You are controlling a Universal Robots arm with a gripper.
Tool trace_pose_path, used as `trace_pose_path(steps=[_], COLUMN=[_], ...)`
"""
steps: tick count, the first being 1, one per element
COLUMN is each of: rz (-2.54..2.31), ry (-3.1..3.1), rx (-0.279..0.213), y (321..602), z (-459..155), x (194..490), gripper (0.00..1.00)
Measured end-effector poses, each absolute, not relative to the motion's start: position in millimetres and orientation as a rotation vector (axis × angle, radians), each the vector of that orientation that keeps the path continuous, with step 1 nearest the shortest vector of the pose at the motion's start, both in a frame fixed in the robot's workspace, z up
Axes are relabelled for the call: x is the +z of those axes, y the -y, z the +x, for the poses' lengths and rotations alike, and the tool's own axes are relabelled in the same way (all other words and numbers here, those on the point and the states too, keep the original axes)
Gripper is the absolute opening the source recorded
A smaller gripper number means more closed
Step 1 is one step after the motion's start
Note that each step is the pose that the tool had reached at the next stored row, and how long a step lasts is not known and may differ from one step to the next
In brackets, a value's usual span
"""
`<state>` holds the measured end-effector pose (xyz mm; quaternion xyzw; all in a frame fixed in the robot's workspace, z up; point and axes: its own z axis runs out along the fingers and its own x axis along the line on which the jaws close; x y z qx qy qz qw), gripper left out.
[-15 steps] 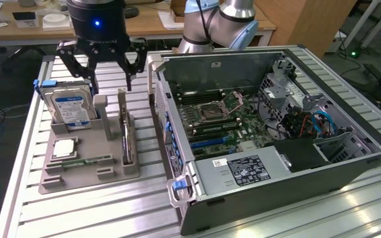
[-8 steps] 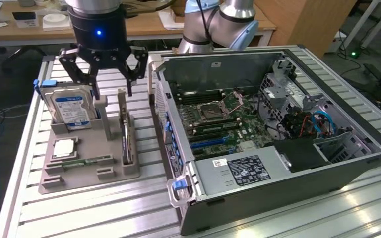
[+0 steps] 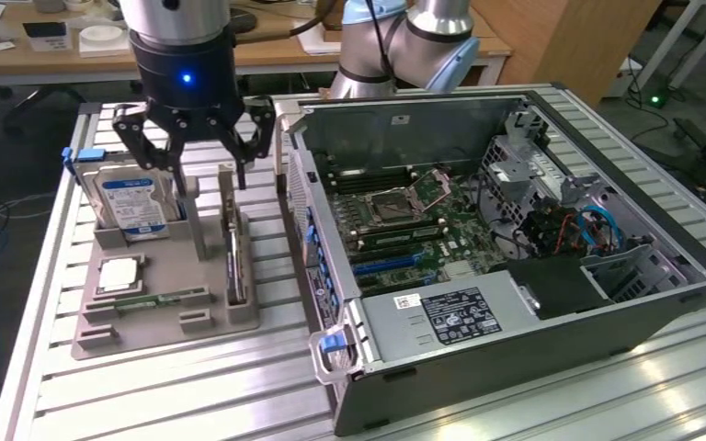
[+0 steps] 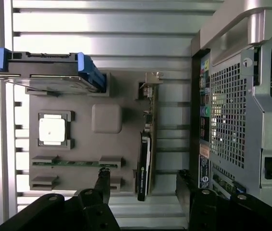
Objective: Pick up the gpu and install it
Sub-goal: 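Pick up the gpu and move the gpu toward the slot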
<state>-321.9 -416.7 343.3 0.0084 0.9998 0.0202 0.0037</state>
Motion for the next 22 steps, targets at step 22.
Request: trace_pose_path(steps=[22], rz=[0.042], ry=[-3.133], rx=[0.064], y=[418.0], z=[-321.9], x=[304.2], gripper=[0.66])
